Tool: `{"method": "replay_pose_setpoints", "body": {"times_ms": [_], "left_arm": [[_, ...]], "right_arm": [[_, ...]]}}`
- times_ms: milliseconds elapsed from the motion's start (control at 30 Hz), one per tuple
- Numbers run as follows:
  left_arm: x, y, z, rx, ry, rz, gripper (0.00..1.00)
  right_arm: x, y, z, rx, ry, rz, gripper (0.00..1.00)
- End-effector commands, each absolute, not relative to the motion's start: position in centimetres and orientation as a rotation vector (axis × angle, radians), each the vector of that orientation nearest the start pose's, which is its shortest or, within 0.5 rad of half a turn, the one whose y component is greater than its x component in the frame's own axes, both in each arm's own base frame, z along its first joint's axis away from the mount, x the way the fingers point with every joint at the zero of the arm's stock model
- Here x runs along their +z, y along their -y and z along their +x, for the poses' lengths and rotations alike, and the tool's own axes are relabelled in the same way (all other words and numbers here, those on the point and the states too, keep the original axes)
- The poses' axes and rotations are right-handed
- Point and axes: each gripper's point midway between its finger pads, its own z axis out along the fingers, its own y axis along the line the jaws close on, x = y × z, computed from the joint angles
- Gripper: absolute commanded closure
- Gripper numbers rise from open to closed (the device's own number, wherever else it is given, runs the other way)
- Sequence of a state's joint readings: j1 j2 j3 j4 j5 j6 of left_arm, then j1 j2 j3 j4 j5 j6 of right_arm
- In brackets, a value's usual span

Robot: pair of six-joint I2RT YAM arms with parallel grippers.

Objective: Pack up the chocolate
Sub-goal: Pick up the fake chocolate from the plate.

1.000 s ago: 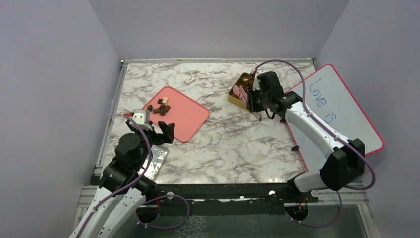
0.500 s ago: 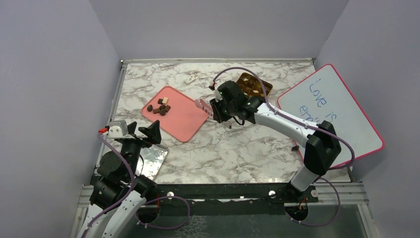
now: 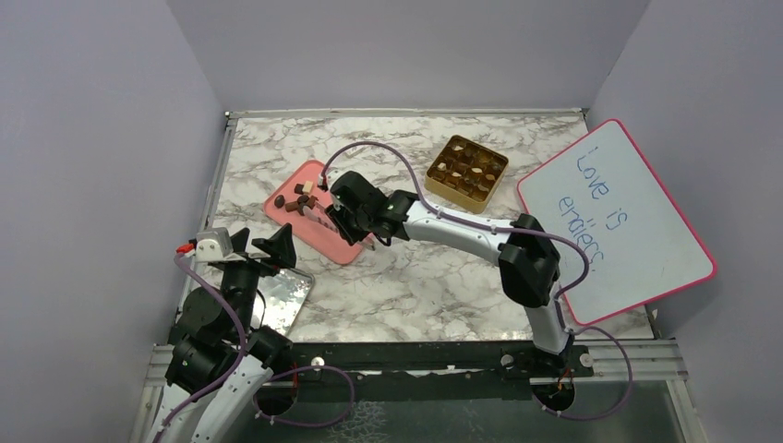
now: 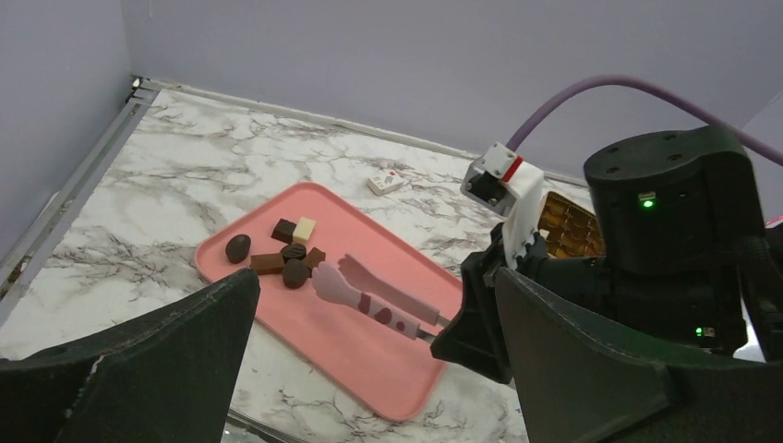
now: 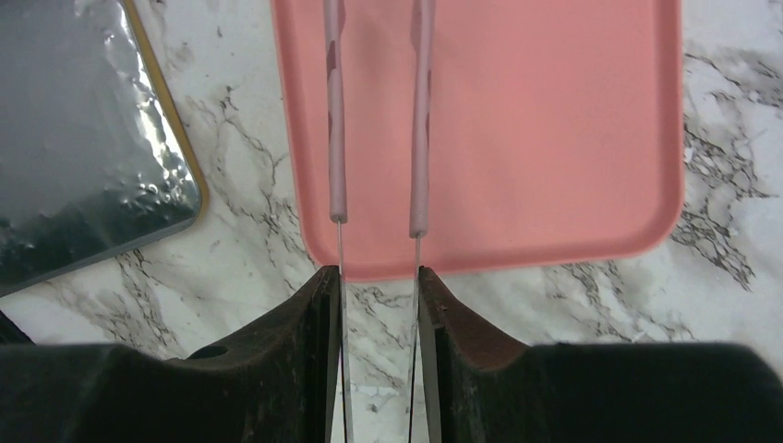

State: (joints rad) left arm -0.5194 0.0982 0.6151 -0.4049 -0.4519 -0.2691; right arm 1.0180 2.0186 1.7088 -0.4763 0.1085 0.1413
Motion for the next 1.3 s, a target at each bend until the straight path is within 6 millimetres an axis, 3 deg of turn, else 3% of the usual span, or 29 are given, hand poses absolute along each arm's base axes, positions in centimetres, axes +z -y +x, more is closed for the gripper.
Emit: {"method": "replay_pose_setpoints", "body": {"times_ms": [0, 333, 1267], "left_arm": [[31.0, 2.5, 18.7, -0.309, -1.427, -0.215, 0.01], [30.9, 2.6, 18.7, -0.31, -1.429, -0.209, 0.01], [30.7, 2.8, 19.0, -0.301, -1.448, -0.206, 0.01]], "right_arm": [[12.3, -46.7, 29.5, 0.417, -2.165, -1.001, 0.62], [10.3, -47.3, 31.1, 0.283, -2.183, -1.02, 0.6], [9.2, -51.1, 31.3, 0.38, -2.155, -1.107, 0.59]]}}
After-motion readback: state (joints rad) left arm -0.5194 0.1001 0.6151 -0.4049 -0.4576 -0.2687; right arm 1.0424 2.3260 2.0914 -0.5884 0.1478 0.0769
